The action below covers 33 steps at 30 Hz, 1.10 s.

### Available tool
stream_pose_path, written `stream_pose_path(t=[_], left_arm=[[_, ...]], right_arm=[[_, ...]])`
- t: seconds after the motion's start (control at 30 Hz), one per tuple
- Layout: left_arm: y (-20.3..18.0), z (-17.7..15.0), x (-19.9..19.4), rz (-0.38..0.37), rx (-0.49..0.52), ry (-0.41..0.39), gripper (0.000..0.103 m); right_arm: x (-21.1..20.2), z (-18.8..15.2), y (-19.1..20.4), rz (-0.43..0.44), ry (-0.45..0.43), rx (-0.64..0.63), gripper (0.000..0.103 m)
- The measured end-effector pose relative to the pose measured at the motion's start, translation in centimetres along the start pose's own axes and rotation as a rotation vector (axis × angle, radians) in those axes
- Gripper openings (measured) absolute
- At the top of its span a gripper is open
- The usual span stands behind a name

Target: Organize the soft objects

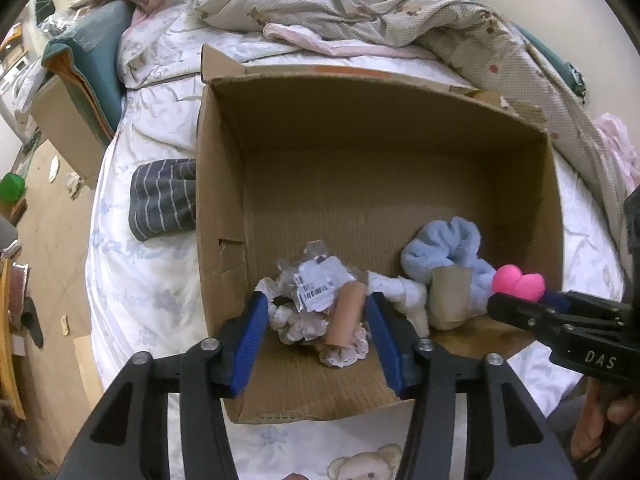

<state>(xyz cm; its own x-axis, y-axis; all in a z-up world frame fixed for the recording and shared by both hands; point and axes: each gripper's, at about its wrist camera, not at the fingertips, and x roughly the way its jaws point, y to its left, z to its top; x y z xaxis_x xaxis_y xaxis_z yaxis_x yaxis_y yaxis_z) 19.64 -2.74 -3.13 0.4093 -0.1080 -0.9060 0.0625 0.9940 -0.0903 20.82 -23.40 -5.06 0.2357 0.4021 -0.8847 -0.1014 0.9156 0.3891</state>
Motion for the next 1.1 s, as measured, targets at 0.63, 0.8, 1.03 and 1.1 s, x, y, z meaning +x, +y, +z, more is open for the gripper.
stream_pose_path(t=[0.63,0.8,1.03,1.1], left_arm=[[1.7,-0.7,-8.4,0.002,0.003,-0.24,0.096],[1.6,-2.2,-11.1,0.128,-0.001,-0.335,0.096],[1.8,-5.1,-12.9,0.142,-0.008,-0.377,0.096],[2.1,-6.1,-13.4,0.118,-0.035,-0.383,0.096]], right_arm=[[-7.0,-1.6,1.8,0.04,-0.296,-0.05,0.103],[-9.8,-2.9,3.3,-0.039,-0.44,-0.12,0.103],[-10.7,-5.0,3.6,-0.048,-0.457,-0.073,0.103],[-11.0,-5.9,3.6,-0.042,-0.463,-0.05,0.103]])
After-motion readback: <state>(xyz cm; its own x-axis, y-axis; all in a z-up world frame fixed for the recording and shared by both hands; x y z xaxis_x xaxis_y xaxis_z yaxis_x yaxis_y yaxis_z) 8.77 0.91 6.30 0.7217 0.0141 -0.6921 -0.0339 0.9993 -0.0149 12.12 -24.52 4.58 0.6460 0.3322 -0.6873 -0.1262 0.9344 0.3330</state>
